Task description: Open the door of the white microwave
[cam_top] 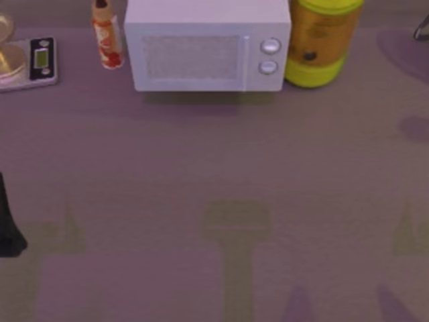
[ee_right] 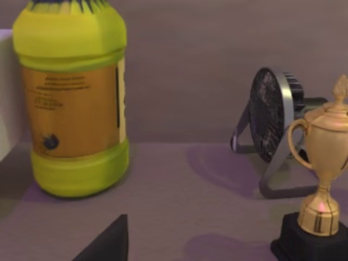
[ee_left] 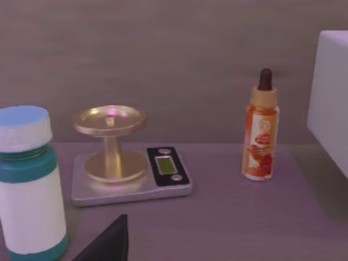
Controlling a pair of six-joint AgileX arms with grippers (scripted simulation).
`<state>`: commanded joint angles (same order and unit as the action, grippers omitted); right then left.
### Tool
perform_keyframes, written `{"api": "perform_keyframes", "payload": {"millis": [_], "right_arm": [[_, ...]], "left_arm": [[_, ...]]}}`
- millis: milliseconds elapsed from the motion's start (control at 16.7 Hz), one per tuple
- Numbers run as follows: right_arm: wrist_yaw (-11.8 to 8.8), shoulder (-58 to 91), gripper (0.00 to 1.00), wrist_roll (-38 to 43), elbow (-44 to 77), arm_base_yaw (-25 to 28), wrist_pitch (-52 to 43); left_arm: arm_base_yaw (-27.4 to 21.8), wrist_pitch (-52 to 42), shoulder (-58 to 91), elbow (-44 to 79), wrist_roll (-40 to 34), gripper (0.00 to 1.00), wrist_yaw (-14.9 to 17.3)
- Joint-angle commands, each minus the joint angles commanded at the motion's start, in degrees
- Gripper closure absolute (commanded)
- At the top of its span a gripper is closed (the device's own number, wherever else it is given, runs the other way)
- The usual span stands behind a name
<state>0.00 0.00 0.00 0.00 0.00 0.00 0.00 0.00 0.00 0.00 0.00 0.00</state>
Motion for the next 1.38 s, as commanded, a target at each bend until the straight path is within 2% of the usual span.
{"api": "perform_keyframes", "payload": {"millis": [240, 420, 660, 1140, 1380], "right_arm": [[0.0, 0.0, 0.0, 0.0, 0.0, 0.0, 0.0], [0.0, 0.0, 0.0, 0.0, 0.0, 0.0, 0.0], [0.0, 0.0, 0.0, 0.0, 0.0, 0.0, 0.0], [0.0, 0.0, 0.0, 0.0, 0.0, 0.0, 0.0], [0.0, 0.0, 0.0, 0.0, 0.0, 0.0, 0.0]], "left_arm": [[-1.0, -0.3, 1.8, 1.6, -0.4, 0.0, -0.9], [-4.7, -1.1, 9.0, 7.8, -1.9, 0.0, -4.2], [-12.5, -2.1, 26.9, 21.7, -5.7, 0.0, -11.3], [-31.2, -2.3, 75.9, 57.6, -16.5, 0.0, -28.0], [-39.3, -3.0, 96.8, 72.3, -20.9, 0.0, -35.2]]}}
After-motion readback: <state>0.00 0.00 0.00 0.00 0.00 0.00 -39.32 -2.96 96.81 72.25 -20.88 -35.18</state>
